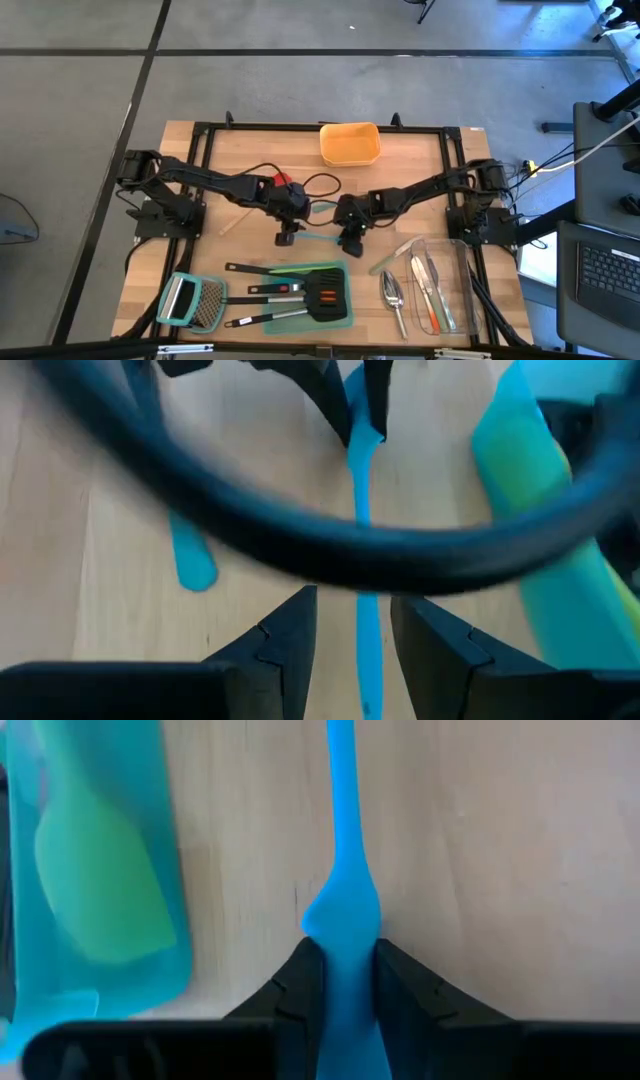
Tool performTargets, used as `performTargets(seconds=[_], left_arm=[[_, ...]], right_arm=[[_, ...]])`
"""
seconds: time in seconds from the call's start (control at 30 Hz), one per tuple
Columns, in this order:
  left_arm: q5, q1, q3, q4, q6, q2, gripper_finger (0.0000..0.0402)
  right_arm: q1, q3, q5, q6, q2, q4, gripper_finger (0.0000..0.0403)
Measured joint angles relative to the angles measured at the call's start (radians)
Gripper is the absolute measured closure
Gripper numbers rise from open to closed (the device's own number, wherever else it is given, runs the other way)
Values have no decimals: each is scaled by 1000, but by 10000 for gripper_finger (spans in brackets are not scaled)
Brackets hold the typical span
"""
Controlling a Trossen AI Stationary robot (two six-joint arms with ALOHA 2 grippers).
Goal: Pick & Place Kitchen Items
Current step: Put the blue spatula into the blue bin
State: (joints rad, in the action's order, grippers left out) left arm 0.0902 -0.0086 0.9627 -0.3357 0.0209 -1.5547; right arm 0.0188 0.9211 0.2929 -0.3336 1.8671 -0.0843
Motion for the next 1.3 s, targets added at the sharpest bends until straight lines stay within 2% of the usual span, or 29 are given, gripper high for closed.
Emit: performTargets(seconds=[0.2,0.6,0.83,0.93,1.0,1.17,1.3], left_arm=[[1,-6,0,-1,32,-30,263],[-54,-23,1,92,45,-222,181],[-44,-23,5,162,41,-293,172],[-46,-23,6,160,22,-313,196],[-46,-22,7,144,7,-316,232],[-23,-19,7,133,-7,-317,370],[-1,-15,7,126,-10,-317,386]], right_arm=[[-26,0,-9,-47,4,41,332],[-29,0,-22,-33,4,63,333],[-30,1,-23,-25,4,66,333],[-30,1,-26,-18,4,68,333],[-30,1,-30,-18,4,70,332],[-25,2,-38,0,4,78,332],[-16,3,-64,23,11,121,330]])
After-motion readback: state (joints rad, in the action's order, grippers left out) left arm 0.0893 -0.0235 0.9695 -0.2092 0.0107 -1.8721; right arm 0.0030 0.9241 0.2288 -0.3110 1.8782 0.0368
